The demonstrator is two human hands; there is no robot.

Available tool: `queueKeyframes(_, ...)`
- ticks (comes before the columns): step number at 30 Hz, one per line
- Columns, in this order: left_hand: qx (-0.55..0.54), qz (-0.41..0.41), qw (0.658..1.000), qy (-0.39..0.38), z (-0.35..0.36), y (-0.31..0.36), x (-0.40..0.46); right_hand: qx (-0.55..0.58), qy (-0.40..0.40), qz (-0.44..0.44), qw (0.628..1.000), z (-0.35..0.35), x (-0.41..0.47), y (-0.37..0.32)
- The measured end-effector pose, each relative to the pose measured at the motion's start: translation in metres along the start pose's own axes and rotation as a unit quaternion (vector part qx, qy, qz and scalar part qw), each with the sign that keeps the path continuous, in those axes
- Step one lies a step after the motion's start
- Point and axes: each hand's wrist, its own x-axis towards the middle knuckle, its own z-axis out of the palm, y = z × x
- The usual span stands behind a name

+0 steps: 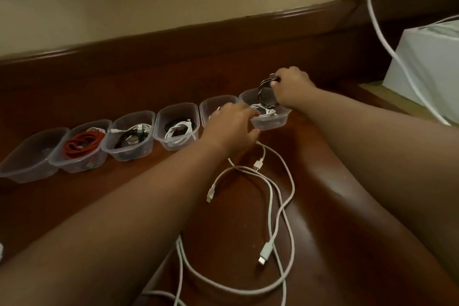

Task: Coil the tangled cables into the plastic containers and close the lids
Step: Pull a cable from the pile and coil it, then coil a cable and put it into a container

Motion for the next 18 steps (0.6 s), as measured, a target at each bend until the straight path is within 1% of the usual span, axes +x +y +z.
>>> queueKeyframes(1,0.021,0.008,1.0,-0.01,0.003,-0.001,0.005,-0.016,-0.006,-0.012,1.0,0.003,0.005,-0.001)
queueKeyframes(3,0.05,0.022,0.998,-0.026,0.011,-0.005,0.012,-0.051,-0.046,-0.031,0.997,0.009,0.016,0.0)
queueKeyframes(6,0.059,0.036,0.998,-0.013,0.017,-0.007,0.015,-0.104,-0.13,-0.07,0.984,0.016,0.025,0.003)
queueKeyframes(9,0.059,0.043,0.997,-0.006,0.02,-0.008,0.015,-0.135,-0.161,-0.093,0.973,0.019,0.03,0.008)
queueKeyframes(12,0.04,0.031,0.999,-0.017,0.018,-0.008,0.015,-0.152,-0.139,-0.084,0.975,0.021,0.029,0.013)
queueKeyframes(15,-0.018,0.004,0.999,-0.028,0.008,-0.005,0.008,-0.151,-0.094,-0.079,0.981,0.019,0.021,0.015)
queueKeyframes(17,-0.075,-0.022,0.997,-0.019,-0.003,-0.005,-0.004,-0.109,-0.074,-0.066,0.989,0.012,0.007,0.016)
queueKeyframes(18,-0.099,-0.033,0.994,-0.018,-0.009,-0.006,-0.014,-0.068,-0.071,-0.059,0.993,0.008,-0.002,0.016)
